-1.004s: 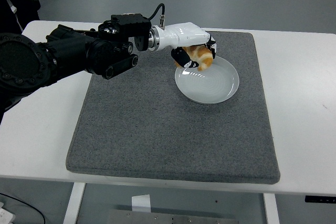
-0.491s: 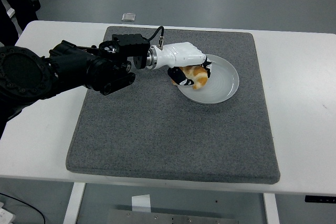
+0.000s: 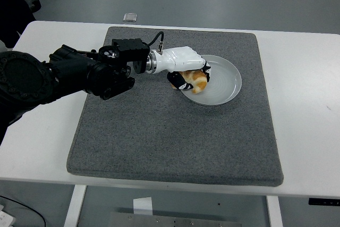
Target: Place the bread on the plate
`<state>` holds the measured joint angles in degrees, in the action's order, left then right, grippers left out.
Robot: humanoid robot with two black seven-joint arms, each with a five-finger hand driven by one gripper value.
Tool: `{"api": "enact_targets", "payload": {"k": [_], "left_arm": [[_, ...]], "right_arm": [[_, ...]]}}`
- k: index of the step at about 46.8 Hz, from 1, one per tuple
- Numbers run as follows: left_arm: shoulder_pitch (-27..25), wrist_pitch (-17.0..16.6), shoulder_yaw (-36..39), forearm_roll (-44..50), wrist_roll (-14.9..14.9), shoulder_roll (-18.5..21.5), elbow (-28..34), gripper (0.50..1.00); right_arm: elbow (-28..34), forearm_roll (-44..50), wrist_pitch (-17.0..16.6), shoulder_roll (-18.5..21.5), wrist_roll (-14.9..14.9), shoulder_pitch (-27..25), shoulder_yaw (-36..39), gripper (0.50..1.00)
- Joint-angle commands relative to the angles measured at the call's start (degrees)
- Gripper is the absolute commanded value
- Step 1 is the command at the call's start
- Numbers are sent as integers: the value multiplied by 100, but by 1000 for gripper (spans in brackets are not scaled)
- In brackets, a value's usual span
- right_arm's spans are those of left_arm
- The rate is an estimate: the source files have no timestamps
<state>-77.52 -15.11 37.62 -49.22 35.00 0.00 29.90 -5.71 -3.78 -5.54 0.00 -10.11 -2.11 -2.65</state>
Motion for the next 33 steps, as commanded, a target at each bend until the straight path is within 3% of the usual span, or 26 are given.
{"api": "enact_targets", "payload": {"k": [1,33], "left_arm": [[0,-1,0,1,0,0,-28,500],[44,-9,26,-8,0,0,-151,500]], "right_arm": [[0,0,0,0,0,0,1,932],[0,0,0,0,0,0,1,932]]}}
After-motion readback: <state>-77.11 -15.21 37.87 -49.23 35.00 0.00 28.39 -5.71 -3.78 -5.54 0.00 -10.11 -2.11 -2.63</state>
